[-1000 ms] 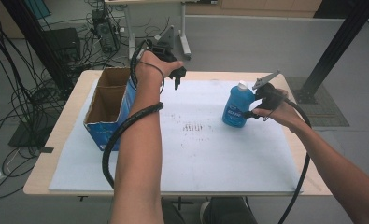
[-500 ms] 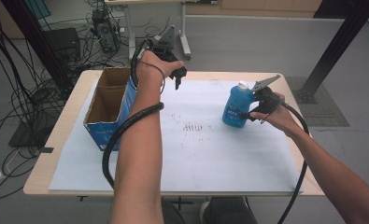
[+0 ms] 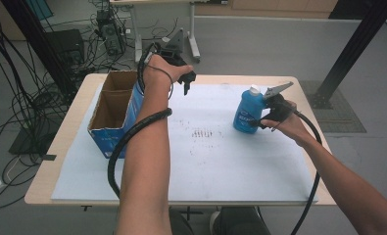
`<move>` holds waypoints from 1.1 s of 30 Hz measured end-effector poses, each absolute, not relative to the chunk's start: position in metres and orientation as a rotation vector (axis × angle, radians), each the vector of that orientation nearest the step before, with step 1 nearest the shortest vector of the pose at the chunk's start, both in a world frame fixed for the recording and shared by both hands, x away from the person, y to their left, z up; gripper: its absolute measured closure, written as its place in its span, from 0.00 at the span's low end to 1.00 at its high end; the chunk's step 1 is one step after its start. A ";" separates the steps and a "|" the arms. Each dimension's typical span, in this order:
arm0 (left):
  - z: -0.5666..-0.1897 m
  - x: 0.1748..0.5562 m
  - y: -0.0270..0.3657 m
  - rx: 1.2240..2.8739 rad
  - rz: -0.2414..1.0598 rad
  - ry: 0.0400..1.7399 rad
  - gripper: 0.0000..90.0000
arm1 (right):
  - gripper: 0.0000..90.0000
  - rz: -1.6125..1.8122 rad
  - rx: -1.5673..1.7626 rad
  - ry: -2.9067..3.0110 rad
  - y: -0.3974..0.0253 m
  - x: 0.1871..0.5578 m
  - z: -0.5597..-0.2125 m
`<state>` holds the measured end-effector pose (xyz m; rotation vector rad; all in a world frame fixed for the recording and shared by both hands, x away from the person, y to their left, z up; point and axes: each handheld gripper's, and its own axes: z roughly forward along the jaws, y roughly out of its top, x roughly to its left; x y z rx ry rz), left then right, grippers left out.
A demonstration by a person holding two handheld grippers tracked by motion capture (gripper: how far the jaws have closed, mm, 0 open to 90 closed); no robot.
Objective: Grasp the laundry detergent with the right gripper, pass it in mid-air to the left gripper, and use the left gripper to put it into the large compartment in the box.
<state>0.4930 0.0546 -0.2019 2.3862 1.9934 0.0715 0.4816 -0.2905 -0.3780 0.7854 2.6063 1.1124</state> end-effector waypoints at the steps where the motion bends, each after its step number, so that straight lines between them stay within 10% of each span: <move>1: -0.202 0.493 0.055 2.387 0.072 1.994 0.07 | 0.03 1.116 0.782 2.606 -0.290 0.482 -0.378; 33: -0.201 0.493 0.055 2.392 0.083 1.994 0.07 | 0.03 1.172 0.779 2.602 -0.290 0.483 -0.383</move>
